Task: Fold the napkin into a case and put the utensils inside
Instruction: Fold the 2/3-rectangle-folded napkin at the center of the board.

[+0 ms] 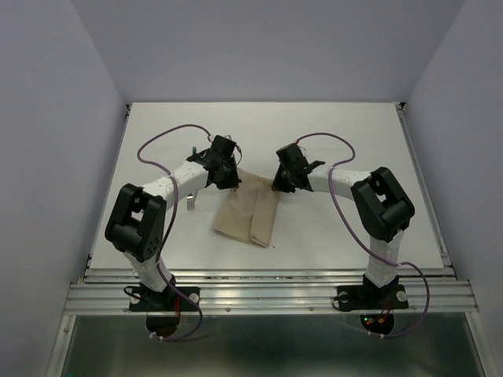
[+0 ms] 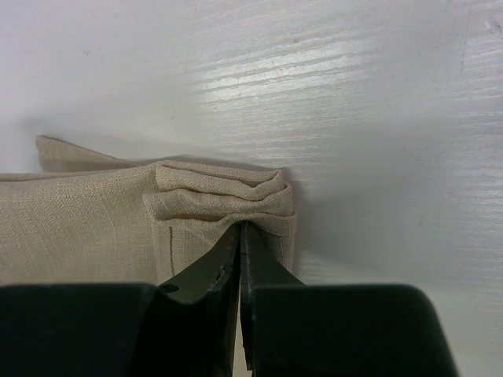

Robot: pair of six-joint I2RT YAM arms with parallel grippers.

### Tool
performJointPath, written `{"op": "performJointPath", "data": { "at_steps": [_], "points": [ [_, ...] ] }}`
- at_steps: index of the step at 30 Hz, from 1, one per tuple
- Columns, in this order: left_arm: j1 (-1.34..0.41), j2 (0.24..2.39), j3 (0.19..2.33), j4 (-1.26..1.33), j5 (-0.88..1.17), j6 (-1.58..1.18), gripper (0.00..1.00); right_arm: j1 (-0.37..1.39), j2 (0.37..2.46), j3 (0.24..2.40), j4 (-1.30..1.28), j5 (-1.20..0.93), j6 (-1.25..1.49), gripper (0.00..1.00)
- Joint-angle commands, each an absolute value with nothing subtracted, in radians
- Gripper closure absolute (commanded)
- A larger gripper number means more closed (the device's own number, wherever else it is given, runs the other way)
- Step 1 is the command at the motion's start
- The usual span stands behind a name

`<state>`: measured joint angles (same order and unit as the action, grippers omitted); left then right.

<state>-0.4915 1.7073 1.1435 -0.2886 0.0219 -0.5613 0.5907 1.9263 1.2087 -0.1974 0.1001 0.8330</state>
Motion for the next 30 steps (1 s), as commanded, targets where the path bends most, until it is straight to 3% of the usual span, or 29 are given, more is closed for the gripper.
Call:
{"op": "performJointPath", "data": {
  "at_steps": [1, 15, 22, 25, 26, 27, 28, 30],
  "points": [
    [-0.514, 1.638, 1.190, -0.318, 0.032, -0.551, 1.00, 0.597, 1.963, 1.193, -0.252, 0.123, 0.833, 0.93],
    [-0.640, 1.723, 1.281, -0.287, 0.089, -0.603, 1.00, 0.597, 1.965, 1.175, -0.218, 0.088, 0.857, 0.94],
    [-0.644, 1.738, 1.324, -0.388, -0.038, -0.603, 0.98, 0.597, 1.959, 1.163, -0.202, 0.075, 0.845, 0.94],
    [-0.618, 1.714, 1.324, -0.432, -0.084, -0.601, 0.78, 0.597, 1.951, 1.161, -0.202, 0.075, 0.818, 0.93],
    [-0.605, 1.704, 1.318, -0.431, -0.084, -0.600, 0.68, 0.597, 1.950, 1.163, -0.201, 0.074, 0.810, 0.93],
    [-0.569, 1.692, 1.299, -0.426, -0.083, -0.597, 0.45, 0.597, 1.948, 1.163, -0.199, 0.063, 0.790, 0.93],
    [-0.549, 1.675, 1.290, -0.416, -0.078, -0.591, 0.36, 0.597, 1.948, 1.164, -0.196, 0.058, 0.779, 0.93],
    [-0.499, 1.671, 1.279, -0.420, -0.069, -0.571, 0.28, 0.597, 1.951, 1.173, -0.196, 0.042, 0.755, 0.92]
  ]
}}
